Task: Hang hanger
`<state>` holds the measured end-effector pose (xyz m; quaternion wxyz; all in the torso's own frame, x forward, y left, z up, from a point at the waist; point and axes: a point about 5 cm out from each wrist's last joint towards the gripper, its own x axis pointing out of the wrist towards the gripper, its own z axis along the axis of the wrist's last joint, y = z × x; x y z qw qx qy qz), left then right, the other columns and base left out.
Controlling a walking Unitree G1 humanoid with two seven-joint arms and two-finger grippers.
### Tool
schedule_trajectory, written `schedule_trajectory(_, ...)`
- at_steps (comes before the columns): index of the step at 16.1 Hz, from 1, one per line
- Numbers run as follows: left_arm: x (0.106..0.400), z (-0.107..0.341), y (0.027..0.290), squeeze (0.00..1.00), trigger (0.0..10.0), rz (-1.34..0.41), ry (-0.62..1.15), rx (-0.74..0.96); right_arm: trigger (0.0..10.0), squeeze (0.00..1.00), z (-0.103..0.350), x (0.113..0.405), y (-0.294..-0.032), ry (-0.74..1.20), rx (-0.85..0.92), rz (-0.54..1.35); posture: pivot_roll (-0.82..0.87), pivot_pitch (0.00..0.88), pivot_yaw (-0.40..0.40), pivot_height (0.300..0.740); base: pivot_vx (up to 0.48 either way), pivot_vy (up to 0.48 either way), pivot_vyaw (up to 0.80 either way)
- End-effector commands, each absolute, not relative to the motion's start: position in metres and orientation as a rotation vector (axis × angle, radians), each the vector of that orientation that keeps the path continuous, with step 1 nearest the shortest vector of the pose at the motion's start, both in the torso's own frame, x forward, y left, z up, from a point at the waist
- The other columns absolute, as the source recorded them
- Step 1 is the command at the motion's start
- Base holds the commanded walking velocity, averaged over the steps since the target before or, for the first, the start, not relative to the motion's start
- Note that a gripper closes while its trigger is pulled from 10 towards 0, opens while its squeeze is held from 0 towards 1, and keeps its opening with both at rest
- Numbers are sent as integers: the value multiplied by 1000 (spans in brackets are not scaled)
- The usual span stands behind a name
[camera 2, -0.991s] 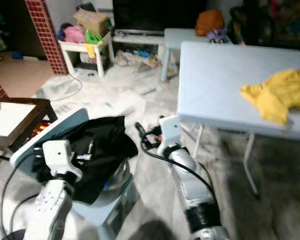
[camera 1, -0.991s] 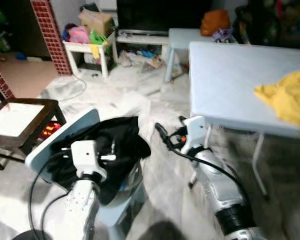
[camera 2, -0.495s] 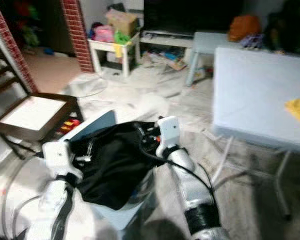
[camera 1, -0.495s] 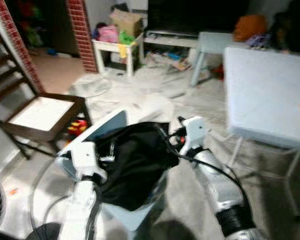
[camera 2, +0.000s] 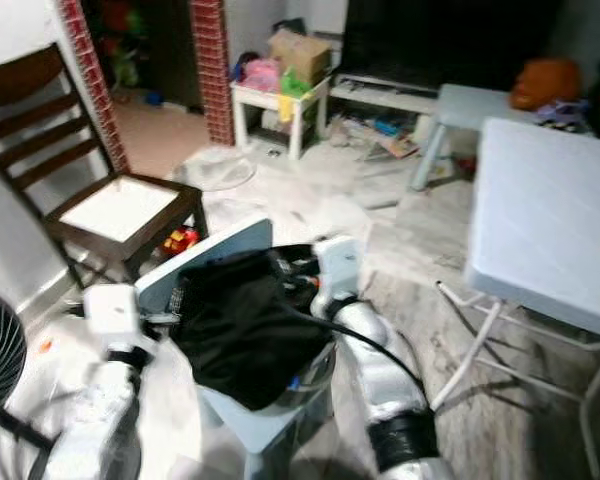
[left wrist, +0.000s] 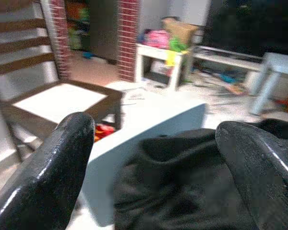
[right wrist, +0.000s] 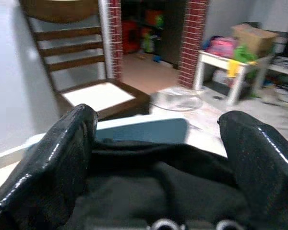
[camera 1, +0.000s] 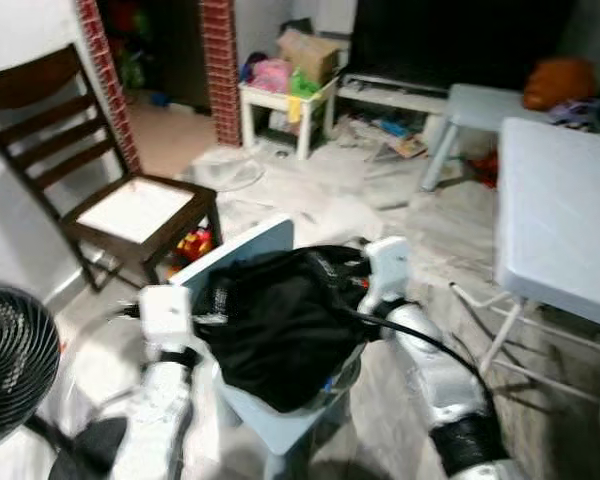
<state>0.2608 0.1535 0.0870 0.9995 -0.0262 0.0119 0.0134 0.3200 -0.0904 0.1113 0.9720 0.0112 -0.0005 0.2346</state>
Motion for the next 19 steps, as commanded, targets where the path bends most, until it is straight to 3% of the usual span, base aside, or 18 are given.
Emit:
schedule_trajectory(1, 263, 90, 146, 0, 10000, -2, 12, -64, 10000, 0, 113, 322, -98, -1, 13, 454, 50, 0, -23, 740, 0, 0, 0)
schedule_trajectory(10, 263, 87, 148, 0, 10000, 1, 17, -67, 10000, 0, 114, 322, -99, -8, 9, 461, 44, 0, -23, 740, 0, 0, 44)
schedule_trajectory(13, 263, 87, 147, 0, 10000, -1, 20, -67, 10000, 0, 114, 321, -98, -13, 12, 463, 45, 0, -24, 740, 0, 0, 800)
schedule_trajectory(19, 262, 83, 141, 0, 10000, -25, 42, -78, 10000, 0, 114, 321, -102, -6, 9, 456, 38, 0, -27, 740, 85, 0, 0)
